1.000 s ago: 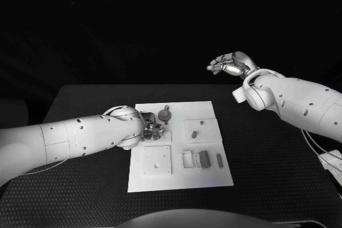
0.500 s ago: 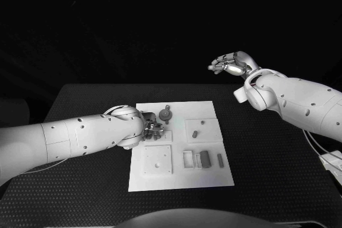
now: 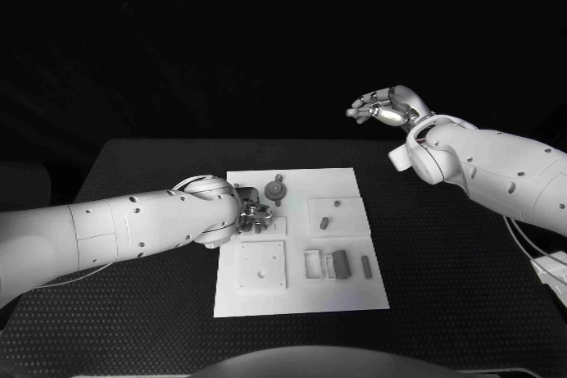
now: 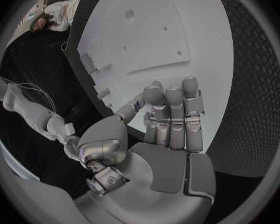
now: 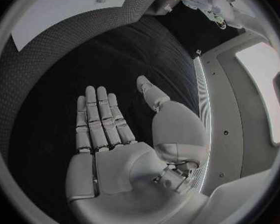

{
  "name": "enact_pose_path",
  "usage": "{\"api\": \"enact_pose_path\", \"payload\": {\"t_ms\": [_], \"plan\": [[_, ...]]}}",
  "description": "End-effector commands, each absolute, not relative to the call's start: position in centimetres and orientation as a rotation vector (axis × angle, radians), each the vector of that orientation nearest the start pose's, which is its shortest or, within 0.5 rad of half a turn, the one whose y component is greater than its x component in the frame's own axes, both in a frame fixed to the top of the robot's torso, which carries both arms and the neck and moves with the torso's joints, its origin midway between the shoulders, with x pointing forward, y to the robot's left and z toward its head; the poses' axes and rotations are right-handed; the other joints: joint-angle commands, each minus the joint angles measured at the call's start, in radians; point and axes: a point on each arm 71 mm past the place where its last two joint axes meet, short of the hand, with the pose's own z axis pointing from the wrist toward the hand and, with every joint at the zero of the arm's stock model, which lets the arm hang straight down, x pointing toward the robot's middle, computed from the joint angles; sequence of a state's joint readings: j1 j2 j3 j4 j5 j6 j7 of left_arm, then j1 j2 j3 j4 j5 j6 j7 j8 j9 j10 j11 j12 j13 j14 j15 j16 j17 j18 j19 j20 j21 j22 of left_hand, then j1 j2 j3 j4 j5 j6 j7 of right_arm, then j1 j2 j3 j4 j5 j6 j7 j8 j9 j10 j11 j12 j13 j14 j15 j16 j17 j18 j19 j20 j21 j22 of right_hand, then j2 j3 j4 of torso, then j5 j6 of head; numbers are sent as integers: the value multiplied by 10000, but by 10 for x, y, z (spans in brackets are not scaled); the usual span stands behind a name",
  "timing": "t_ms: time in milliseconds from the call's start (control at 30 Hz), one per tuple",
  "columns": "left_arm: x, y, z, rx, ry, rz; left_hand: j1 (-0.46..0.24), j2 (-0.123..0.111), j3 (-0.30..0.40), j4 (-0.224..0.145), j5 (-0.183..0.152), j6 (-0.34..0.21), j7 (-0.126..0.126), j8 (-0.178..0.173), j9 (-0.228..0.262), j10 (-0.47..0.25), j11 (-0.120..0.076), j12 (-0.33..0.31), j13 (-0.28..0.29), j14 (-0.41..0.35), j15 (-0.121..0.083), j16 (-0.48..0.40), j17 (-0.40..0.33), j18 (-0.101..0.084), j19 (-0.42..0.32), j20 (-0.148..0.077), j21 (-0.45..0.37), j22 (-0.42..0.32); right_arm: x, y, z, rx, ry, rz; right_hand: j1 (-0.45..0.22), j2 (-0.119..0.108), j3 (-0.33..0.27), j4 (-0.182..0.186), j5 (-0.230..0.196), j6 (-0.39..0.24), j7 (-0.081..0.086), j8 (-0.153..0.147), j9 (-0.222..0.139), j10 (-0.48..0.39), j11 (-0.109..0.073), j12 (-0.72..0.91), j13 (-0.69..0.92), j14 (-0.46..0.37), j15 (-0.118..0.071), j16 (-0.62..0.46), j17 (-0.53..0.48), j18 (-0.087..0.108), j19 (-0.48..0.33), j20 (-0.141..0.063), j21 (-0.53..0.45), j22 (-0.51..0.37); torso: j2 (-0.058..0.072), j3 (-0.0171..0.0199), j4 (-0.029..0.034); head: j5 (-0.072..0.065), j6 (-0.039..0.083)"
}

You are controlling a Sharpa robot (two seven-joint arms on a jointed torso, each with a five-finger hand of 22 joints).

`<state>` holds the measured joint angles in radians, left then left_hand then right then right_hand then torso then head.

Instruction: Assemble the parts on the task board

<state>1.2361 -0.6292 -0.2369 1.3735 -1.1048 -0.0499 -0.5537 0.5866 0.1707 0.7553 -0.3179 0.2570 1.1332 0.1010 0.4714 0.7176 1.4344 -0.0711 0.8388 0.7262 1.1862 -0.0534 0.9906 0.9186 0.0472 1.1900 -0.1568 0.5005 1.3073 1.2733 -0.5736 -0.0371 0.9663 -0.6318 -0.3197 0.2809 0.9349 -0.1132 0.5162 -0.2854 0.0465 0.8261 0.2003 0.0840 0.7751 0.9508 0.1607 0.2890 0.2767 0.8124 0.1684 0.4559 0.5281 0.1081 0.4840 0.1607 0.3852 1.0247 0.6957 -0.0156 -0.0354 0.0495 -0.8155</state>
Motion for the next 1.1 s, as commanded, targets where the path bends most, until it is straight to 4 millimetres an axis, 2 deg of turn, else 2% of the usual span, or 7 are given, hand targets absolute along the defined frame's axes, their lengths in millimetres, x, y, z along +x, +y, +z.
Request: {"api": "enact_pose_path", "payload": {"t_ms": [33,333,567,1000,1033,1100], "plan": [[479,165,-280,-1353,23146,-2746,-19,124,404,280,37,1290,-1232,50,12,-266,-356,46,14,75,-5,57,-11,438,67,32,45,241,588,-230,-163,5164,14745,10363,39,80,-57,-13,-6,71,19,-47,-11,70,15,-52,-15,-73,-6,-56,-7,-137,-53,4,-40,-2,3,-1,-3,-4,6],[480,168,-282,-1890,23374,-2701,-85,175,417,290,21,1301,-1238,66,34,-269,-359,83,32,84,1,87,-21,440,73,38,73,240,588,-228,-163,5154,14766,10391,38,82,-61,-11,-6,70,20,-47,-12,73,15,-57,-22,-77,-4,-60,-5,-139,-57,5,-45,-1,5,3,-6,20,1],[480,168,-284,-2091,23761,-2669,-338,313,444,286,-154,1280,-1240,88,80,-297,-364,147,53,65,2,136,-51,448,50,44,119,235,588,-227,-163,5147,14786,10416,35,80,-66,-10,-6,71,20,-48,-12,76,16,-60,-28,-85,-1,-65,-4,-142,-65,7,-52,0,7,-5,-7,30,-1],[479,162,-285,-1953,23924,-2698,-398,299,479,272,-212,1266,-1240,95,100,-306,-370,168,56,54,-6,153,-64,456,44,38,139,235,588,-225,-163,5131,14822,10465,38,76,-77,-12,-6,66,19,-51,-15,86,16,-72,-48,-115,10,-85,-3,-152,-93,12,-73,1,6,-12,-5,20,8],[479,162,-285,-1952,23914,-2718,-412,264,488,272,-278,1251,-1237,95,107,-312,-374,171,53,44,-13,157,-73,459,42,34,147,233,588,-225,-163,5131,14822,10467,38,74,-79,-13,-6,64,20,-52,-16,88,16,-73,-51,-122,13,-89,-3,-154,-98,13,-77,1,6,-12,-5,15,14],[479,161,-284,-1955,23890,-2753,-373,130,531,287,-652,1192,-1221,86,132,-339,-380,156,18,7,-34,159,-118,462,26,21,157,222,588,-225,-163,5133,14824,10465,39,70,-83,-14,-6,59,22,-55,-17,88,17,-78,-57,-134,18,-97,-3,-158,-109,15,-85,1,6,-10,-5,11,15]]}}
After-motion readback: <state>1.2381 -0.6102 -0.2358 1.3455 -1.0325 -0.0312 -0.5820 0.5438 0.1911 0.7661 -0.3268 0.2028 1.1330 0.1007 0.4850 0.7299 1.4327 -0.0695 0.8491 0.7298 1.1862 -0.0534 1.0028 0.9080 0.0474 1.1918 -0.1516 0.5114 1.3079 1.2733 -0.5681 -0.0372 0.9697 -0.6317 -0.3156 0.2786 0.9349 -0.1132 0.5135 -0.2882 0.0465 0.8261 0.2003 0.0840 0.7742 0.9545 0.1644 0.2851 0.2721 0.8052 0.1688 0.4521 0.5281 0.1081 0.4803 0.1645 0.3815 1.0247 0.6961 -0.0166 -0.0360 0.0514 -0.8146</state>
